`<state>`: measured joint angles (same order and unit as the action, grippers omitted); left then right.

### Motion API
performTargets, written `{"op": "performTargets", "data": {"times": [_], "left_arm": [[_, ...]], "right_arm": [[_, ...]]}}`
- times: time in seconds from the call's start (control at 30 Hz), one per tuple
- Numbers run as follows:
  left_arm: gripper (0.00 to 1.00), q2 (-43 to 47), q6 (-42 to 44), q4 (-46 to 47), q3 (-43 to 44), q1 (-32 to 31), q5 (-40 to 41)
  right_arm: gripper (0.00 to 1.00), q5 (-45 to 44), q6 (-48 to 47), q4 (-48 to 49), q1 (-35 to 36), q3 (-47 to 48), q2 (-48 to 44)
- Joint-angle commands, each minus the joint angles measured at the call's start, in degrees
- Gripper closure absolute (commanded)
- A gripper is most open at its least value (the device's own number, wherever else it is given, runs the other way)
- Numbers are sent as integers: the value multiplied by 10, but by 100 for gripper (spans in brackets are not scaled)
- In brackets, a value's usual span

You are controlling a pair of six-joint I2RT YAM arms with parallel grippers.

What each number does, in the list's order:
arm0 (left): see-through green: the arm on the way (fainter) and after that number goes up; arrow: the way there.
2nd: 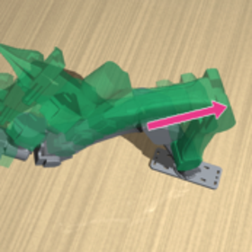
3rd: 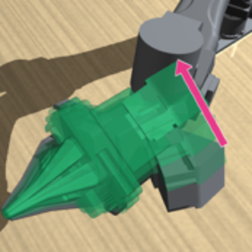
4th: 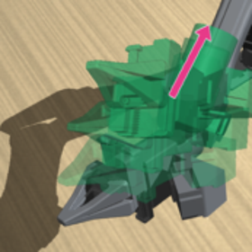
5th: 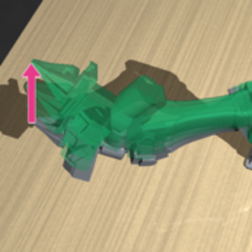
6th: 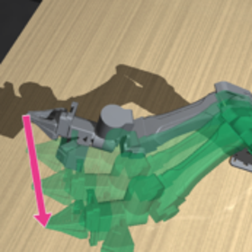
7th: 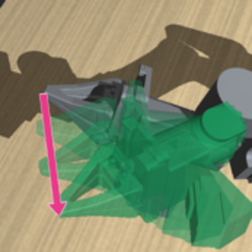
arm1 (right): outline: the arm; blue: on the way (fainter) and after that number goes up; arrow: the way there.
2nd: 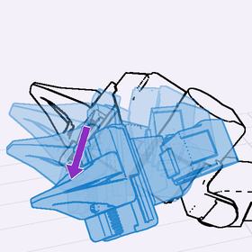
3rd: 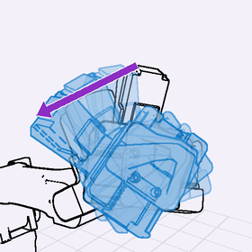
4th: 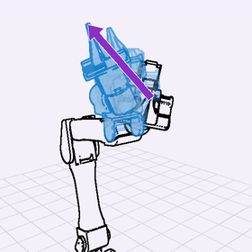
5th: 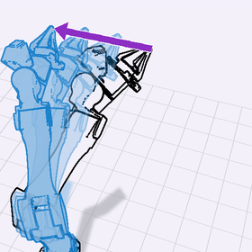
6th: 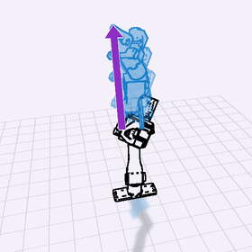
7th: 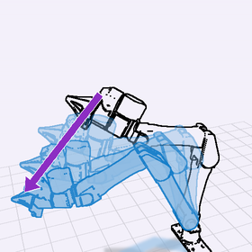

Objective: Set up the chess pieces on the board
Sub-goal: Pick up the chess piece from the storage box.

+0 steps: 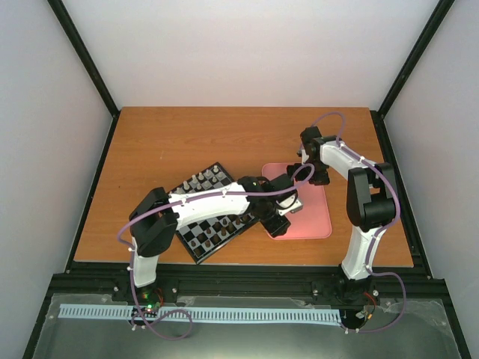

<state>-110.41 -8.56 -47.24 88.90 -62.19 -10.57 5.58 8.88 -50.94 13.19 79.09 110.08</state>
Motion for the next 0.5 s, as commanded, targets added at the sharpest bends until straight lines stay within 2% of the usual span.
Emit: {"op": "performTargets", "data": {"times": [0.0,0.07,0.27,0.47], "left_arm": [[49,9,-1,50,-27,-5,17],[58,7,-10,66,-41,-5,31],[68,-10,-25,101,-58,-5,63],[67,-31,-27,106,-44,-5,38]], "right_arm": [[0,-9,7,17,3,-9,8],[0,-9,8,20,3,-8,12],[0,-7,4,22,3,-2,17],[0,-8,0,20,3,2,18]]}}
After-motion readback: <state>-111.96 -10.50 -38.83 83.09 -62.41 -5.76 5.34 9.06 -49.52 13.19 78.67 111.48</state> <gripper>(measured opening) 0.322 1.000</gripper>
